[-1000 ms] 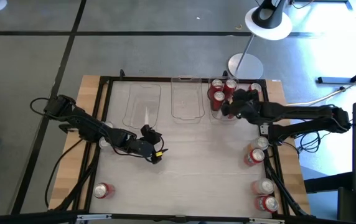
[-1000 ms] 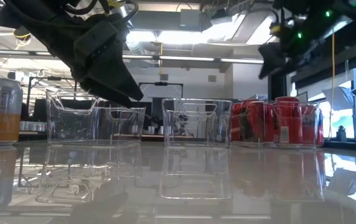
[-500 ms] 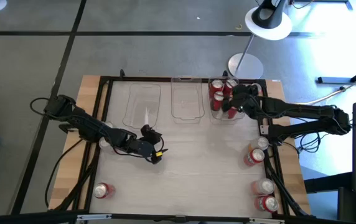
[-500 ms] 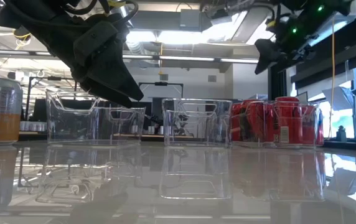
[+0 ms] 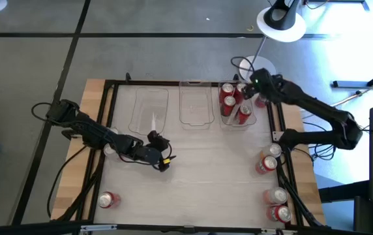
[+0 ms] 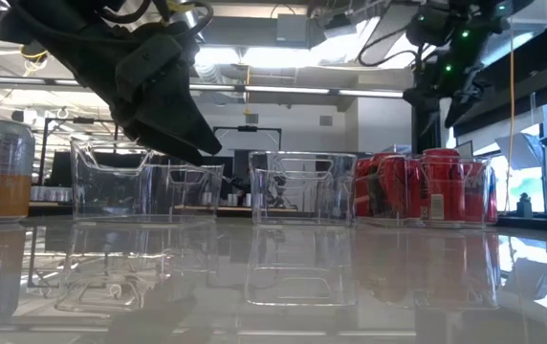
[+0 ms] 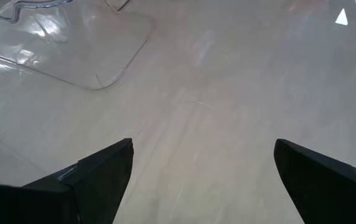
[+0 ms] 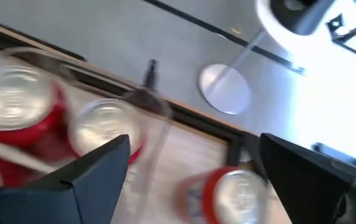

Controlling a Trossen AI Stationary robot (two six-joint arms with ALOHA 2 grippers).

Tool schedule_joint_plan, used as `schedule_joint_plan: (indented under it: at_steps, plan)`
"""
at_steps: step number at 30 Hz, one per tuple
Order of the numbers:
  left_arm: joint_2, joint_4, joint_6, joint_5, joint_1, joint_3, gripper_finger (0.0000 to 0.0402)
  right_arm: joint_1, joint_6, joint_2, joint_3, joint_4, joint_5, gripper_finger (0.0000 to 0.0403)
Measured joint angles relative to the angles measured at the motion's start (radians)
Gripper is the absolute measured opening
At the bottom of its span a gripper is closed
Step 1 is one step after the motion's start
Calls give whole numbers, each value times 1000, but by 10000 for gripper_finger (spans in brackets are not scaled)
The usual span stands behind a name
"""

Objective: Sort soda cans
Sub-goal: Put the top right red soda can into the middle transparent bin

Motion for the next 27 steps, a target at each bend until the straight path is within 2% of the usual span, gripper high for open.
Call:
schedule_joint_plan:
  at_steps: [7,10,17,27]
  plan:
    - [0,0,-3,0,0,0,372,-116,-103,148,137,-195,-5,356]
    - [0,0,-2,0,-1,0,372,-112,-134,197,163,-250,-31,356]
    - [0,-1,0,0,-1,0,372,-112,-168,260,164,-287,-8,356]
    - [0,-1,-1,0,-1,0,372,-112,-483,304,164,-360,-8,356]
